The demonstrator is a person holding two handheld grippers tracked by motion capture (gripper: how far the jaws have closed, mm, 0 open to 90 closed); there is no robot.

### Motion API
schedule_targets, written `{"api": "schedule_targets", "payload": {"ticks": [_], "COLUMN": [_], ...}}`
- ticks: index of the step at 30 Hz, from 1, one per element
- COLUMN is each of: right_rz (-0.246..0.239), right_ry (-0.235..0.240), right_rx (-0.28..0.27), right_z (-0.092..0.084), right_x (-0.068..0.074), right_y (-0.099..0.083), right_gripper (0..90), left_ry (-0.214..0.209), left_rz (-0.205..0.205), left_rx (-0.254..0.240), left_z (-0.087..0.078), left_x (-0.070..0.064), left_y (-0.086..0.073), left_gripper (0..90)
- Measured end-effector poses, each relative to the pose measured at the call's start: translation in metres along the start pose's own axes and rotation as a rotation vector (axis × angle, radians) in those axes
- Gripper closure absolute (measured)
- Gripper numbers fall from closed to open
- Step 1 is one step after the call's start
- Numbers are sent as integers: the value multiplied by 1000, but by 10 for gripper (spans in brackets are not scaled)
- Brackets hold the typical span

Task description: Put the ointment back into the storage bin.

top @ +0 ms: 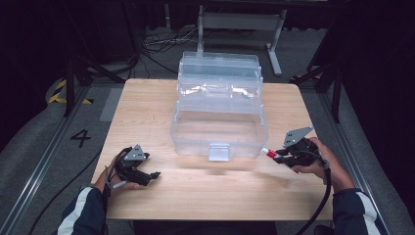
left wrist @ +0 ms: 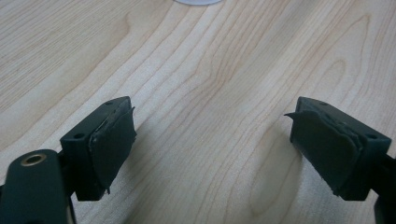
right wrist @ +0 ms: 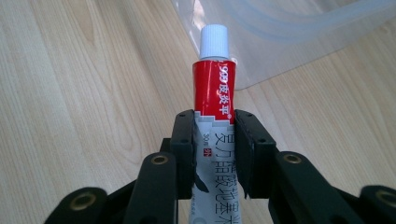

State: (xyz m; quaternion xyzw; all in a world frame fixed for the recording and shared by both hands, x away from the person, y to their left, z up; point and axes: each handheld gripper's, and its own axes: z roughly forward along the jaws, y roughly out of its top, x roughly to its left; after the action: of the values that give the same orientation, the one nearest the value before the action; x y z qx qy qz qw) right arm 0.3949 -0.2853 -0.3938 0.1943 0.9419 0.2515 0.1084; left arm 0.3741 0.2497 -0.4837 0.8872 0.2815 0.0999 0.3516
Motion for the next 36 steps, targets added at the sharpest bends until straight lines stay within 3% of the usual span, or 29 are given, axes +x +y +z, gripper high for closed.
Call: {"api": "schedule_targets", "payload": {"ticks": [24,36], "right_rz": [-73,-111], "right_ry": [-80,-103], "right_rx": [-9,5], "right_z": [-39,-47], "right_x": [-14,-21], "right_y": [40,70], "right_gripper": [708,708], "left_ry": [4,2], "left_rz": [0,0], "left_rx": [0,0], "left_z": [0,0], "left_x": [0,0], "left_y": [0,0], "left_gripper": [142,142]}}
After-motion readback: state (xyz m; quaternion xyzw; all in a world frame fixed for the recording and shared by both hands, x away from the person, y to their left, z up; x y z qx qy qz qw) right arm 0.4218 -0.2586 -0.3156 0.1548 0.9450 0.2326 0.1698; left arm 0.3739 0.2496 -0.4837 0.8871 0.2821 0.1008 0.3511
